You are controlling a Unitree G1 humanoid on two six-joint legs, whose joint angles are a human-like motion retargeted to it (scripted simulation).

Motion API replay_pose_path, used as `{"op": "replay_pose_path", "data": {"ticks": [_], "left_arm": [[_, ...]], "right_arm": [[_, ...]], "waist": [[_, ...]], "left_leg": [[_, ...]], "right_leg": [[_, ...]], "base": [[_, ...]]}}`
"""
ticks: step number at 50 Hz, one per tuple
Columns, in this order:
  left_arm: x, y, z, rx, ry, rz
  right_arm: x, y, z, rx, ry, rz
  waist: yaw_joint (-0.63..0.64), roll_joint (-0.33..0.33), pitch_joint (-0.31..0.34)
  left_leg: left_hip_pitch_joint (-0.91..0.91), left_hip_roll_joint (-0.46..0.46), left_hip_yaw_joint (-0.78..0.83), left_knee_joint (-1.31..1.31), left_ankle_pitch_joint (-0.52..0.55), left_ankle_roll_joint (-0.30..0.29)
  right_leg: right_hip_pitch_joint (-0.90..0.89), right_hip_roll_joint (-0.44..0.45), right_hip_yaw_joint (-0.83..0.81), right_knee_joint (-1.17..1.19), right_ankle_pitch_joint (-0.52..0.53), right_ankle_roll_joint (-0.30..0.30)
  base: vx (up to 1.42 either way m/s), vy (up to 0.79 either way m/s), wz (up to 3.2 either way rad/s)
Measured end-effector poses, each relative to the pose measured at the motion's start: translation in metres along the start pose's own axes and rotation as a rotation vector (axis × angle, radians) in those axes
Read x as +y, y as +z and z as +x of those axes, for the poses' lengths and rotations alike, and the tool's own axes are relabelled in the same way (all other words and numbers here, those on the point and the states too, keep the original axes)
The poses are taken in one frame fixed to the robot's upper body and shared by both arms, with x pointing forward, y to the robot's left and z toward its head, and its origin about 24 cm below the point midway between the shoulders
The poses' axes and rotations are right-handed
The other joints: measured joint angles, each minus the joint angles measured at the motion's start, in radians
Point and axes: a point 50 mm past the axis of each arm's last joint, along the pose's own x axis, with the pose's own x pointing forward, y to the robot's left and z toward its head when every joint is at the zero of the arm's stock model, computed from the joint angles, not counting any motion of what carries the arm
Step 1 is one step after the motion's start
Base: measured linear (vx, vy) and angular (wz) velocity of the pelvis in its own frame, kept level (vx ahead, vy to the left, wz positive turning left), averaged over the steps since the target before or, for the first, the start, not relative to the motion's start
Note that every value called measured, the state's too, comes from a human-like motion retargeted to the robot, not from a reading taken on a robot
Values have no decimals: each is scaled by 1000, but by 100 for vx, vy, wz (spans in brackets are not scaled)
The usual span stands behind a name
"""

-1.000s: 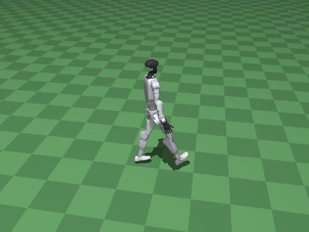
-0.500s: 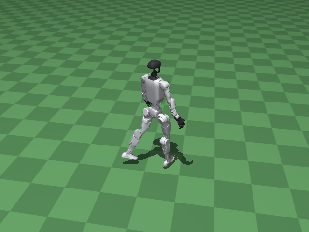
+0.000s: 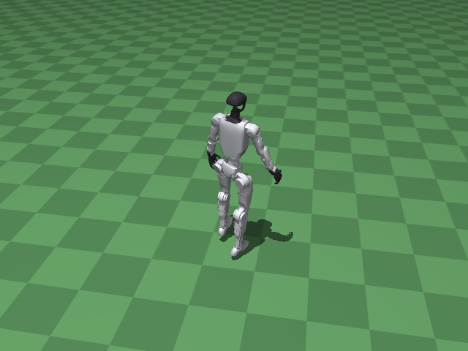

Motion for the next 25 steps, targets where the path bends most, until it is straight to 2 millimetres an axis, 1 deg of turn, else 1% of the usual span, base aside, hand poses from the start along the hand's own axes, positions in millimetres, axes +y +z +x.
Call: {"op": "replay_pose_path", "data": {"ticks": [3, 5, 7, 8, 9, 10, 12, 15, 17, 18, 20, 22, 25], "left_arm": [[3, 8, 1, -52, 44, -7], [5, 14, 1, -96, 63, -54], [6, 16, 0, -132, 74, -94], [7, 17, 0, -143, 77, -118], [8, 20, 0, -163, 84, -133], [10, 24, 0, -186, 93, -143], [10, 24, -1, -187, 99, -83], [7, 23, 0, -181, 98, -73], [6, 15, -1, -151, 95, -133], [7, 15, -1, -144, 98, -195], [12, 15, -1, -153, 140, -322], [11, 13, -1, -139, 109, -267], [12, 9, -2, -127, 107, -268]], "right_arm": [[9, 4, 1, -32, 16, 0], [15, 4, 1, -36, 21, -19], [21, 2, 0, -38, 28, -38], [25, 1, 0, -31, 33, -43], [28, 3, 0, -41, 36, -44], [31, 6, 1, -58, 38, -43], [34, 12, 1, -98, 45, -6], [37, 14, 1, -106, 54, 6], [39, 5, 0, -60, 66, -22], [39, 4, 1, -34, 66, -48], [37, 4, 1, -18, 37, -41], [39, 1, 1, -2, 57, -60], [39, -9, -1, 35, 55, -60]], "waist": [[22, 25, 42], [35, 25, 62], [42, 23, 75], [42, 22, 88], [43, 16, 95], [46, 7, 98], [42, -1, 95], [38, -10, 93], [43, -7, 85], [46, -7, 88], [52, -11, 89], [51, -16, 82], [49, -27, 59]], "left_leg": [[12, 21, -9, -177, 50, -9], [3, 30, -17, -241, 63, -10], [-35, 52, -12, -241, 38, -30], [-47, 64, 4, -241, 24, -56], [-62, 71, 20, -241, 22, -47], [-77, 76, 36, -241, 26, -21], [-93, 87, 64, -241, 24, -14], [-101, 98, 83, -241, 29, -19], [-77, 113, 136, -241, 17, -51], [-54, 116, 161, -241, 7, -56], [-17, 116, 174, -241, -6, -53], [14, 115, 210, -241, -18, -65], [46, 114, 307, -241, -22, -88]], "right_leg": [[51, 26, -10, -1, -25, 0], [78, 29, -14, -4, -36, 0], [103, 33, -19, -11, -46, 0], [123, 35, -27, -17, -54, 0], [131, 33, -30, -18, -58, 0], [132, 30, -32, -18, -61, 0], [130, 32, -35, -14, -64, 0], [136, 29, -37, -10, -68, 0], [152, 31, -37, -8, -92, 0], [163, 29, -36, 0, -113, 0], [175, 27, -34, 10, -130, 0], [181, 25, -37, 20, -142, 0], [189, 17, -53, 27, -148, 0]], "base": [[19, -1, 2], [21, -1, 0], [20, -3, 8], [19, -4, 17], [17, -4, 19], [17, -3, 15], [18, 0, 10], [21, 6, 5], [30, 12, -9], [32, 13, -16], [30, 12, -11], [29, 13, 3], [30, 17, 22]]}}
